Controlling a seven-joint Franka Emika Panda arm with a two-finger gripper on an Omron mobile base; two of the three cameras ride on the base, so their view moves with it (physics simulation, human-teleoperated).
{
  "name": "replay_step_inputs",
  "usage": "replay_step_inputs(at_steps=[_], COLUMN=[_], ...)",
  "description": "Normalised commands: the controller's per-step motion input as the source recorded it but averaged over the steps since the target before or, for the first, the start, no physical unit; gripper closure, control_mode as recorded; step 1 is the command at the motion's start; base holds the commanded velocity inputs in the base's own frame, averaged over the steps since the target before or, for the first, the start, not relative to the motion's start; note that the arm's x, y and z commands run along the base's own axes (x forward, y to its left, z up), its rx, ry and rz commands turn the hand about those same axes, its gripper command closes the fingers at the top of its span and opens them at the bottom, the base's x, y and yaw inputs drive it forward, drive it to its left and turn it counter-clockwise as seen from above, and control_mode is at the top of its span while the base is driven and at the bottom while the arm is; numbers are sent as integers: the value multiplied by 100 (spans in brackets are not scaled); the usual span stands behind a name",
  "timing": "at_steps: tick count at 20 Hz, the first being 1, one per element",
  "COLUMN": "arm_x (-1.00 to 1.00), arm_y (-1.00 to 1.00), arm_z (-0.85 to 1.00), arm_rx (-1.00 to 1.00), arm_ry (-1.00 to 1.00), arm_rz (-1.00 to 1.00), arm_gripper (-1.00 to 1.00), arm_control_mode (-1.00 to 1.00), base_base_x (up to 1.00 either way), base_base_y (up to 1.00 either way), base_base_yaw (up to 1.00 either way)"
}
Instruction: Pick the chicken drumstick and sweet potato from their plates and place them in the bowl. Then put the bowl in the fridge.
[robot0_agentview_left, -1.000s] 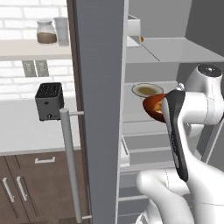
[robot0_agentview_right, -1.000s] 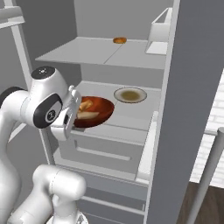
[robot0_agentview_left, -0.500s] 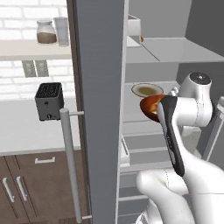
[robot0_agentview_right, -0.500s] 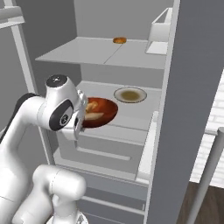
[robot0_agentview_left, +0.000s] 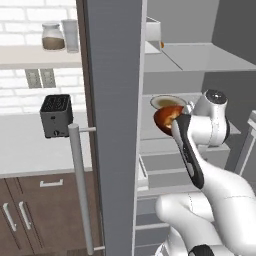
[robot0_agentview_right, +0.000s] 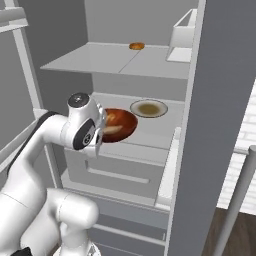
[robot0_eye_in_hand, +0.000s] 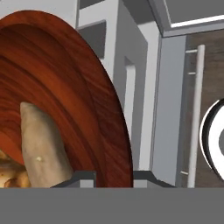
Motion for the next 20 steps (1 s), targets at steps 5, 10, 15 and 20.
replay_step_inputs(at_steps=[5,10,15,20], arm_x=[58,53,54,54], arm_y=[2,7,3,5], arm_z=[-19,-23,-16,-24], arm_rx=[0,0,0,0], arm_ry=[0,0,0,0], arm_rz=[22,13,7,3], arm_gripper=[100,100,100,100], arm_control_mode=[-100,-100,-100,-100], base_base_x=[0,0,0,0], base_base_y=[0,0,0,0], base_base_yaw=[0,0,0,0])
